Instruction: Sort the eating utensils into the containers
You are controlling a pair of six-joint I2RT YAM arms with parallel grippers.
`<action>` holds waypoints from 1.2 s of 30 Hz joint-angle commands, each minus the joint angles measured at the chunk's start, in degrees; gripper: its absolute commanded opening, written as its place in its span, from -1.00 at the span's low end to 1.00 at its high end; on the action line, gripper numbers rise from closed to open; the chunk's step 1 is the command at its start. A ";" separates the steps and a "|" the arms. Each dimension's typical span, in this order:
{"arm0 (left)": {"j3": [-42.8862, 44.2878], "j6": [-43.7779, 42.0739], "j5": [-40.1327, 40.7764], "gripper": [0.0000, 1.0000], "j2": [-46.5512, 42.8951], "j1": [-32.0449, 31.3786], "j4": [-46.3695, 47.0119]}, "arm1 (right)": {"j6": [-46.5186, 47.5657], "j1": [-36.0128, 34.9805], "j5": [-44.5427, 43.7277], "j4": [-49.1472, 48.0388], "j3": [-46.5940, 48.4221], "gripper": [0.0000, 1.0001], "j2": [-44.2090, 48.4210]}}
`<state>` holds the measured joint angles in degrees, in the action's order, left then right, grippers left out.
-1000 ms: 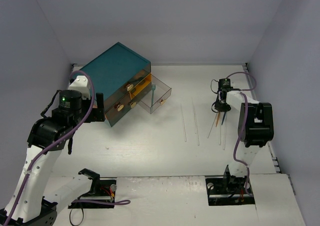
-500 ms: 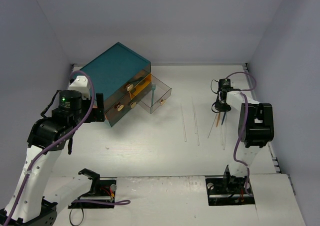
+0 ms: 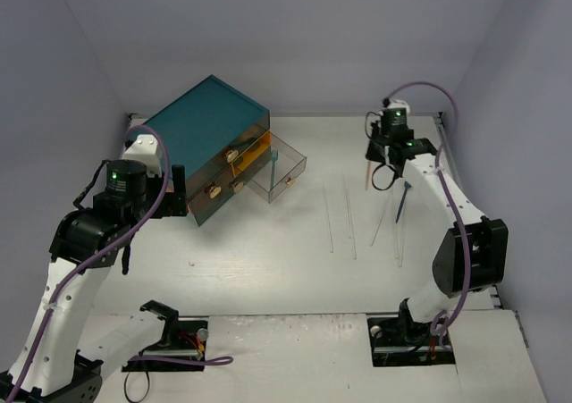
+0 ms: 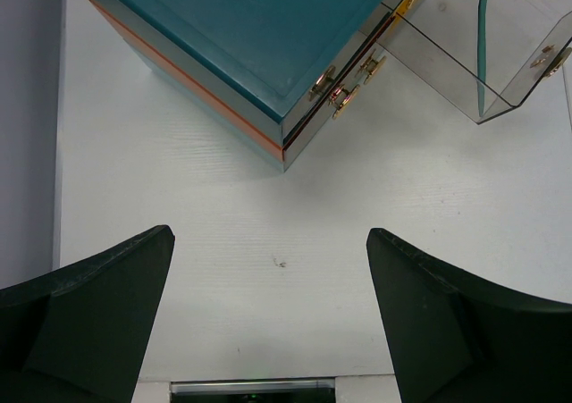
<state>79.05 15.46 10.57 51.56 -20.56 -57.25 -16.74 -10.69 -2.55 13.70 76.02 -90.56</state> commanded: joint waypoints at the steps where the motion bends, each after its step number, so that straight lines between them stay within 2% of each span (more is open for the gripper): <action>1: 2.06 -0.17 0.79 0.75 0.83 0.25 1.53 | -3.25 -10.31 4.25 -2.25 12.17 -1.00 -1.82; 5: 2.08 -0.35 1.03 0.75 0.46 0.34 1.44 | -5.77 -18.25 4.04 -3.72 23.37 -1.00 -8.43; 9: 2.08 -0.10 0.87 0.75 0.13 0.34 1.44 | -8.19 -22.62 1.19 -5.29 30.85 -1.00 -16.28; 14: 2.34 -0.08 0.68 0.75 -0.23 0.34 1.36 | -13.56 -26.03 -0.88 -7.37 32.43 -1.00 -21.75; 17: 2.02 0.15 0.74 0.75 -0.69 0.34 1.36 | -14.91 -28.23 -4.55 -8.64 30.47 -0.98 -22.68; 20: 1.64 0.18 0.68 0.76 -0.93 0.34 1.36 | -15.58 -29.49 -5.34 -8.96 28.21 -0.87 -22.63; 26: 1.73 0.18 0.50 0.75 -0.75 0.34 1.36 | -12.66 -29.90 -9.53 -8.68 22.72 -0.22 -17.43; 28: 1.73 0.09 0.31 0.75 -0.64 0.34 1.44 | -11.02 -29.52 -11.33 -8.20 20.67 -0.09 -13.67; 36: 1.81 0.10 -0.62 0.75 0.02 0.34 1.53 | -8.44 -17.61 -15.77 -4.94 5.90 -0.03 -1.23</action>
<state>79.07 15.44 10.46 50.85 -20.56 -57.26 -27.12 -35.48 -12.52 9.18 86.84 -100.42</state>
